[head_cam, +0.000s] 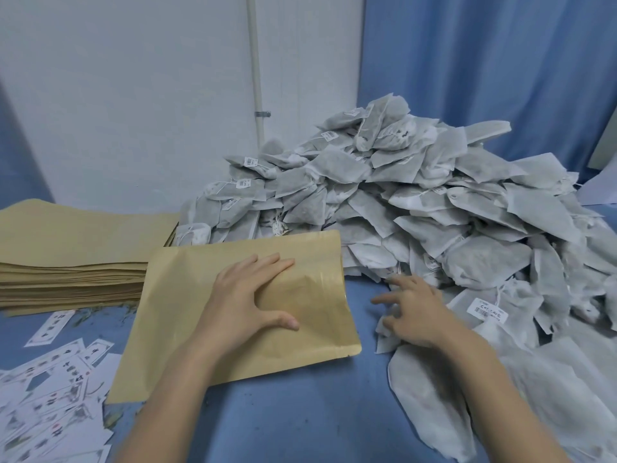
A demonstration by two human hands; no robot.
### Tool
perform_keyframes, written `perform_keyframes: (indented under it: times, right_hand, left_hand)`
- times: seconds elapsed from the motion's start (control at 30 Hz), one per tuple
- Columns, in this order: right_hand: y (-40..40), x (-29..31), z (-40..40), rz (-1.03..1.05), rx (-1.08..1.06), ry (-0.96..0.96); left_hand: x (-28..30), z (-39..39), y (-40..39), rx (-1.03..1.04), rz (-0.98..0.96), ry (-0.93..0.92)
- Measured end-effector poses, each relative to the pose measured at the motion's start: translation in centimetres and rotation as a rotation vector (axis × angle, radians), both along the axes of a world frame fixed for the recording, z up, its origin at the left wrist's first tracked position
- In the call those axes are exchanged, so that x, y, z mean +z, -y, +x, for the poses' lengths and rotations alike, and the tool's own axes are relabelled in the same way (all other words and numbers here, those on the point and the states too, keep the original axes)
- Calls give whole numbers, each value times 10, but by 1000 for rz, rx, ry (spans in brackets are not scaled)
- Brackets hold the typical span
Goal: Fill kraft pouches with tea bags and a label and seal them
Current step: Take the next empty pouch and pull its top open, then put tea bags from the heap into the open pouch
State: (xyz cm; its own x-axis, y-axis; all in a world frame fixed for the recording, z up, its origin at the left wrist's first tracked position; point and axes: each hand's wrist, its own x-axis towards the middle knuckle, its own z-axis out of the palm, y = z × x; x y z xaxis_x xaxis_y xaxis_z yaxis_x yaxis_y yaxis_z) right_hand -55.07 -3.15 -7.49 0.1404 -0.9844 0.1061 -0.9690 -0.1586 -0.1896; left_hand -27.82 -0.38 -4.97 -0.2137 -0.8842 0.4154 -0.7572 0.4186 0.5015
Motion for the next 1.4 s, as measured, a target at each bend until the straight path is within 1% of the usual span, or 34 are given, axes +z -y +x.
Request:
perform_keyframes:
  times: [0.17,0.2,0.27,0.3,0.33,0.37,0.4,0.47,0.5,0.57,0.63,0.67,0.7,0.73,0.8,0.83,0.87,0.9,0.93,0.97,1.0,1.03,1.07,1.1,1.13,1.17,1.2,1.23,1.27,1.33,1.4]
  right_hand:
    - [7,-5,-15,-19,-34,-13]
    - [7,-6,-18,-12,-30,-35]
    - [6,-5,-19,-25,-11,-148]
    - [6,-4,-18,-94,-7,-178]
    - [5,-1,-17,-191,-16,-155]
    - [2,3,-14,-289,-43,-53]
    - [-2,8,-11,-364,-83,135]
    - [-5,18,-6,-438,-131,617]
    - [-6,23,-4,-409,-132,807]
    - [-11,32,4,-232,-74,1102]
    - [-15,35,14,-41,-18,1274]
    - [-15,35,20,24,-4,1290]
    - [-13,32,28,59,19,1267]
    - [-12,32,37,77,39,1181]
    - [-5,32,62,69,81,946]
    - [3,31,76,34,73,887]
    - [5,34,86,-12,70,919]
    - [9,32,91,-14,69,1020]
    - [14,29,92,53,73,1054]
    - [16,34,95,254,92,986]
    - [19,39,96,394,65,914]
    - [20,42,91,457,106,758]
    - [17,45,84,449,182,698]
    - [15,47,79,367,254,701]
    - [17,46,74,207,291,760]
    - [23,42,68,45,224,863]
    - [30,36,58,-104,135,895]
    - [40,28,52,-224,4,804]
    - [44,23,46,-307,-105,624]
    - [56,6,33,-316,-197,213]
    - [64,-3,27,-284,-195,-76]
  left_hand:
    - [1,1,1,-9,16,-15]
    - [1,2,1,-11,19,-17]
    - [1,2,1,-15,19,-23]
    - [1,3,0,-17,20,-31]
    - [2,3,0,-17,20,-39]
    - [2,3,0,-16,18,-46]
    - [2,4,0,-12,13,-52]
    - [3,5,0,3,-1,-59]
    - [4,5,0,13,-8,-62]
    - [5,6,-1,29,-19,-61]
    - [6,5,-1,27,-25,-54]
    - [6,4,-2,22,-25,-54]
    - [7,3,-2,15,-23,-57]
    - [8,2,-3,6,-21,-62]
    - [9,0,-5,-23,-17,-68]
    - [10,-2,-5,-41,-11,-70]
    - [10,-4,-5,-59,-5,-75]
    - [10,-7,-6,-76,2,-81]
    - [10,-8,-6,-88,7,-86]
    - [10,-10,-6,-91,7,-84]
    - [10,-10,-6,-85,3,-77]
    - [10,-9,-6,-72,-5,-74]
    - [9,-7,-5,-54,-18,-75]
    - [10,-5,-4,-32,-35,-75]
    - [10,-4,-4,-9,-55,-71]
    - [10,-2,-3,14,-70,-69]
    - [11,-2,-3,31,-81,-68]
    - [11,-1,-2,42,-88,-67]
    - [11,-1,-2,47,-92,-64]
    - [11,-1,-2,46,-99,-58]
    - [11,-1,-2,45,-111,-54]
